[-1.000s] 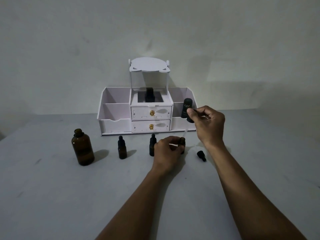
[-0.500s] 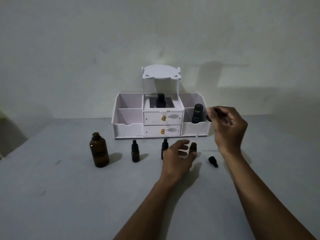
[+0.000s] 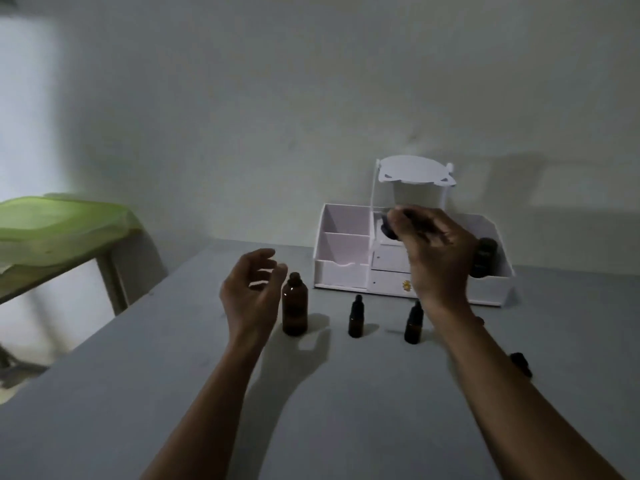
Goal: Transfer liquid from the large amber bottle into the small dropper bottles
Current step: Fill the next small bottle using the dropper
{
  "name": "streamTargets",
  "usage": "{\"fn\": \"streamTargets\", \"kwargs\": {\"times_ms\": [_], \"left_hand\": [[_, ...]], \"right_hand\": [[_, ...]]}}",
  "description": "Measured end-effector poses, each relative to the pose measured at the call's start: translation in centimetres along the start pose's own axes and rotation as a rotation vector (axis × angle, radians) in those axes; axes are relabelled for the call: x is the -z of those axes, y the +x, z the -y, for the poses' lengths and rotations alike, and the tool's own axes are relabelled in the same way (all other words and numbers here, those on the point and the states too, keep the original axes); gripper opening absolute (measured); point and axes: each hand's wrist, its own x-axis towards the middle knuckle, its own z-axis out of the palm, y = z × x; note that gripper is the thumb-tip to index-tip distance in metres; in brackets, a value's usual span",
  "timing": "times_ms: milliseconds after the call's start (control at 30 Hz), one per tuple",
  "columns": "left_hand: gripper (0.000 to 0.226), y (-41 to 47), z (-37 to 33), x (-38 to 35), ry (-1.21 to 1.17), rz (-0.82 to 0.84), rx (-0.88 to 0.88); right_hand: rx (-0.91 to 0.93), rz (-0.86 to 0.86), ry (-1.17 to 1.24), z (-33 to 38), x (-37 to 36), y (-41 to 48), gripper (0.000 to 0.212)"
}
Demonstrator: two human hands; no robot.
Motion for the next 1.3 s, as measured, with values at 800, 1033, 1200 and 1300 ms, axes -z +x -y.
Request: {"fn": "streamTargets", "kwargs": {"times_ms": [800, 1033, 1200, 1300], "left_hand": [[0.034, 0.4, 5.4, 0.9, -0.153, 0.409, 0.337], [0.038, 0.4, 5.3, 0.8, -0.118, 0.406, 0.321], [0.036, -0.1, 5.1, 0.6, -0.133, 0.404, 0.302], [0.046, -0.7, 4.6, 0.8, 0.002, 0.267, 0.141]], "right_hand": [[-0.124, 0.28, -0.095, -4.0, -10.0, -2.5, 0.021], [-0.143, 0.515, -0.311, -6.0, -10.2, -4.6, 0.014], [-0.156, 0.496, -0.327, -5.4, -9.3, -4.8, 0.031], [-0.125, 0.441, -0.294, -4.2, -7.4, -4.6, 0.034]]}}
